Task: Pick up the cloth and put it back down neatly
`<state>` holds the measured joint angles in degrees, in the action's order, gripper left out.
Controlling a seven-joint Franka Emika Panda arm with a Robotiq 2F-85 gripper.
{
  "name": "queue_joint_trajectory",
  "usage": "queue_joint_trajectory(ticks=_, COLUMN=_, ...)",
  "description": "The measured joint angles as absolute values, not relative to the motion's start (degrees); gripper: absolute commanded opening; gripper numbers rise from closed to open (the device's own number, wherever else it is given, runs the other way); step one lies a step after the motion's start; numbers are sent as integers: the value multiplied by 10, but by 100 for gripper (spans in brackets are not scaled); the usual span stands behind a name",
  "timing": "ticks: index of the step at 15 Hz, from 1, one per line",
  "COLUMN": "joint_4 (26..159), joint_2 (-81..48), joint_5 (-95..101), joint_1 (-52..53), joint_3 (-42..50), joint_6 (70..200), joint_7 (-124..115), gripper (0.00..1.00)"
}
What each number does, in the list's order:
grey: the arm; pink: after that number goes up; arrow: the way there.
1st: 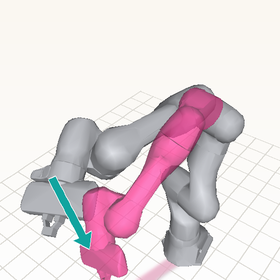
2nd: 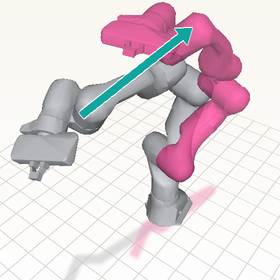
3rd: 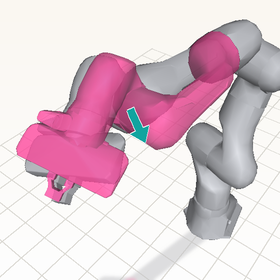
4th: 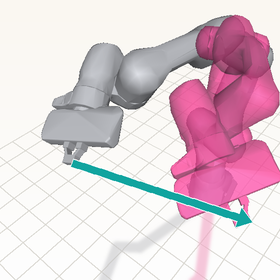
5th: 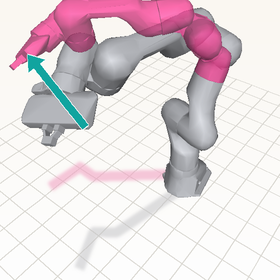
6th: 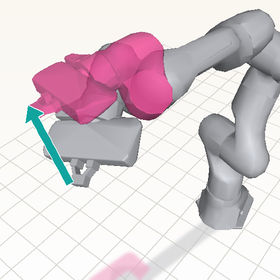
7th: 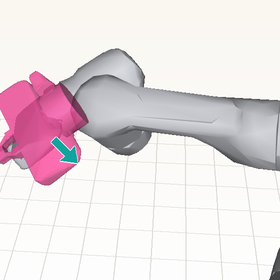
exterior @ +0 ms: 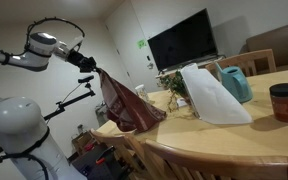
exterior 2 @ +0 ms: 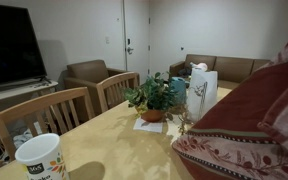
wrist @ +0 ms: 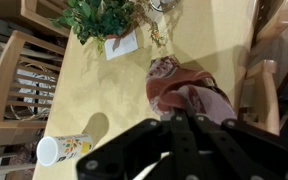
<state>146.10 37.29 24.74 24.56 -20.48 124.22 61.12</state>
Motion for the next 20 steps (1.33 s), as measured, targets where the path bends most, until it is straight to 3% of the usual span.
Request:
queue_joint_trajectory(ticks=13, joint_4=1461, joint_2=358, joint_5=246, joint_1=258, joint_3=-199, joint_6=1242, joint_7=611, gripper=1)
queue_joint_trajectory(ticks=20, joint_4=1419, joint_2=418, joint_5=274, joint_1=251, joint_3=-190, joint_6=1243, joint_7=573, gripper=1)
